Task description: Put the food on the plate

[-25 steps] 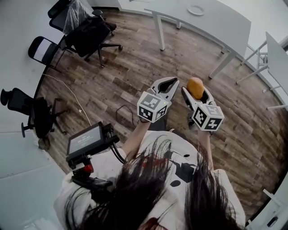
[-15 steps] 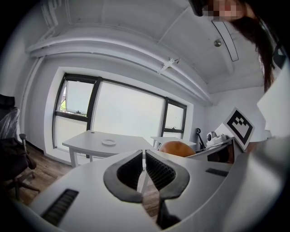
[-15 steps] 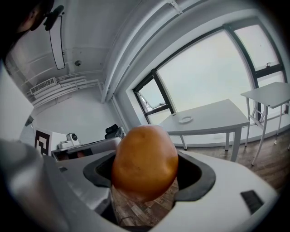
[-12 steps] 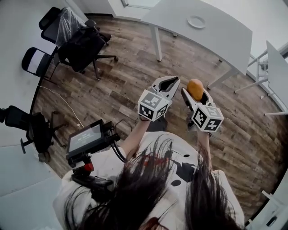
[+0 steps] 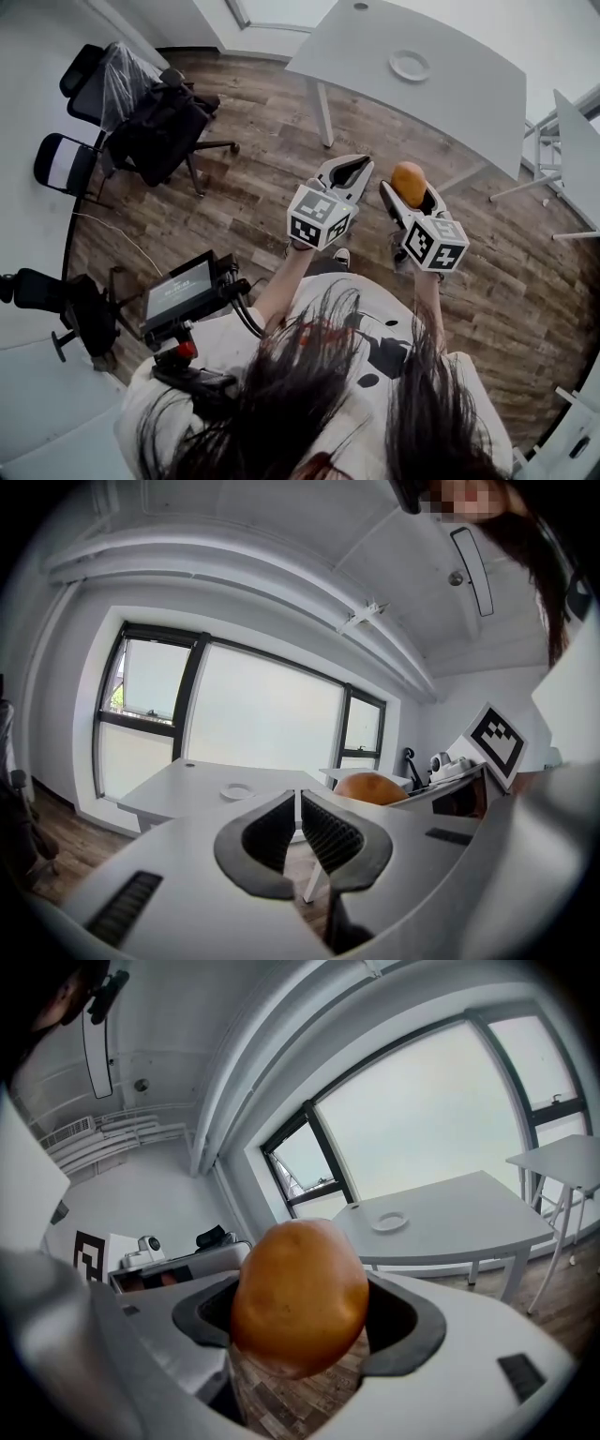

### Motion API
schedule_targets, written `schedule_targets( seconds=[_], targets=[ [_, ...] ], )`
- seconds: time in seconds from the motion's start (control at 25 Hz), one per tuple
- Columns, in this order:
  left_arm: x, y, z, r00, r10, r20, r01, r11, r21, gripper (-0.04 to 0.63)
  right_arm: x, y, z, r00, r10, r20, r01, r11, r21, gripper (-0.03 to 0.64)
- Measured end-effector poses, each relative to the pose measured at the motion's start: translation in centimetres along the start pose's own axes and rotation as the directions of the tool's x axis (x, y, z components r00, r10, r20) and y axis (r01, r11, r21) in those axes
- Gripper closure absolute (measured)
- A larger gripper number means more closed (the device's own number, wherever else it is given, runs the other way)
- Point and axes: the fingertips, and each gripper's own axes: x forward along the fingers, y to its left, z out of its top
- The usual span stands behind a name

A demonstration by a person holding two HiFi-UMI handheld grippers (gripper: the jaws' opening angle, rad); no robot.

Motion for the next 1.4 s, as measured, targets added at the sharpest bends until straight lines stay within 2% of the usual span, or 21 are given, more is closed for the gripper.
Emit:
schedule_targets(
  seconds=[0.24, 0.4, 0.6, 1.04, 1.4],
  targets=[
    [2.1, 2.7, -1.0, 0.999, -0.031, -0.039, 0.029, 0.999, -0.03, 0.589, 2.7, -1.0, 1.0, 1.0, -0.026, -0.014, 0.026, 0.999, 0.018, 0.242],
    [4.0, 2.8, -1.1, 0.997, -0.06, -0.053, 0.058, 0.998, -0.035, 0.589, 3.5, -2.7, 1.5, 0.999, -0.047, -0.016, 0.048, 0.998, 0.038, 0.242],
    [6.2, 3.1, -1.4, 0.996, -0.072, -0.06, 0.068, 0.995, -0.067, 0.589, 4.6, -4.4, 2.3, 0.999, -0.035, -0.016, 0.036, 0.997, 0.066, 0.242],
    [14.7, 8.0, 1.1, 0.998, 0.03, -0.049, -0.033, 0.997, -0.074, 0.589, 11.2, -11.0, 7.3, 0.997, 0.043, -0.056, -0.04, 0.998, 0.047, 0.242],
    [22.9, 9.2, 2.2, 0.995, 0.077, -0.06, -0.082, 0.992, -0.095, 0.589, 15.2, -17.3, 11.1, 0.99, 0.108, -0.096, -0.104, 0.994, 0.046, 0.242]
  ],
)
